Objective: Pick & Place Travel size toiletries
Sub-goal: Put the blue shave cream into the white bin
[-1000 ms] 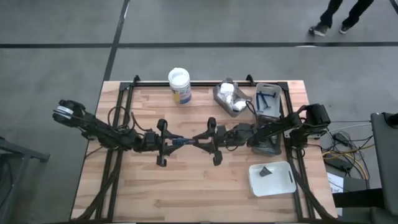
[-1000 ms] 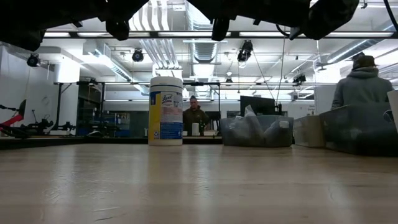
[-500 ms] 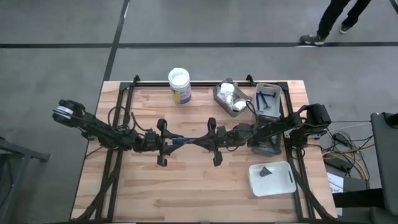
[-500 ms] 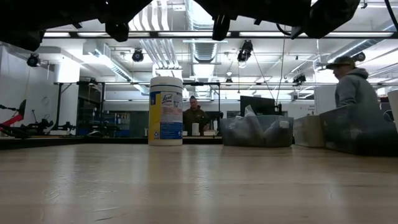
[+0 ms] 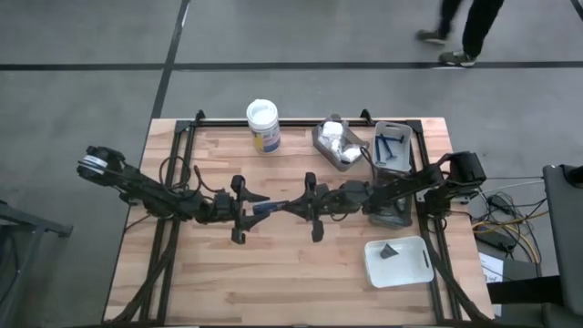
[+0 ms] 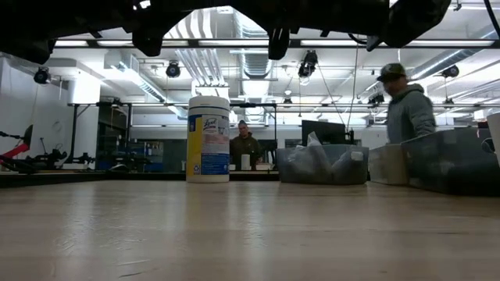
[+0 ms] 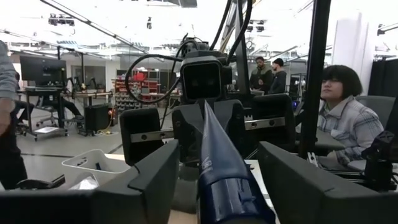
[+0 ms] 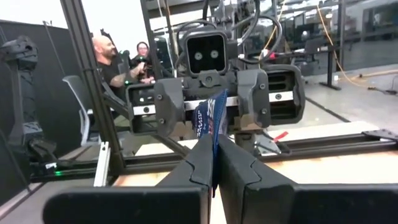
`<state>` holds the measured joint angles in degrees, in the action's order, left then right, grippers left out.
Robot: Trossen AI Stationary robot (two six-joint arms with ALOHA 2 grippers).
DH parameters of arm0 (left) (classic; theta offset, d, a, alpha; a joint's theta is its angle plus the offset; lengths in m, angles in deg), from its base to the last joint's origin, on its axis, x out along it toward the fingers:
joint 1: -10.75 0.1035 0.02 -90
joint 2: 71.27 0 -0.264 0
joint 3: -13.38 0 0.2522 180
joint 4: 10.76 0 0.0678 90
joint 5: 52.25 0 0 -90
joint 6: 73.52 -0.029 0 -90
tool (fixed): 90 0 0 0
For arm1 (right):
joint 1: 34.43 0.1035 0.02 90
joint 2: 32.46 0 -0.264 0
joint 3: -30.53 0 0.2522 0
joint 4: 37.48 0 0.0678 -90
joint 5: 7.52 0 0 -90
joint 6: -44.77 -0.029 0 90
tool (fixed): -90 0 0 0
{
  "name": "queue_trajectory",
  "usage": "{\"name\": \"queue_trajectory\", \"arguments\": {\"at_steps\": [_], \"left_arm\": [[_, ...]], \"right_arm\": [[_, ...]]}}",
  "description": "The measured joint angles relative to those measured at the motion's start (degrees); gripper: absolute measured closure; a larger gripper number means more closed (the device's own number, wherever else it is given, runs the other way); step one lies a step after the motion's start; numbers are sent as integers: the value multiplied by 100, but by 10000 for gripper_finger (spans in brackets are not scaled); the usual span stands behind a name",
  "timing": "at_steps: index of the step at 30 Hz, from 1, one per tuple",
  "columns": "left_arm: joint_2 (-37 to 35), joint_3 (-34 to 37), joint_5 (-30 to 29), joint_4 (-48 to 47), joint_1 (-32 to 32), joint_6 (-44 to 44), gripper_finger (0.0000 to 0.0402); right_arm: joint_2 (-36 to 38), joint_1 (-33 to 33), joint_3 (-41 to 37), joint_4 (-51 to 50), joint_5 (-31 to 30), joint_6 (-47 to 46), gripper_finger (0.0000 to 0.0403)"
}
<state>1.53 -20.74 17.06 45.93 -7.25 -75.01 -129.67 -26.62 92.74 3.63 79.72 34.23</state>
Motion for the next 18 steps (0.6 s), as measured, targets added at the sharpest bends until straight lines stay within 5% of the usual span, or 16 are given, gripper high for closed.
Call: {"name": "queue_trajectory", "arguments": {"at_steps": [18], "left_arm": [[-319, 0, 2, -586, -7, 365, 147]], "right_arm": [[1078, 4, 2, -2327, 19, -300, 394]]}}
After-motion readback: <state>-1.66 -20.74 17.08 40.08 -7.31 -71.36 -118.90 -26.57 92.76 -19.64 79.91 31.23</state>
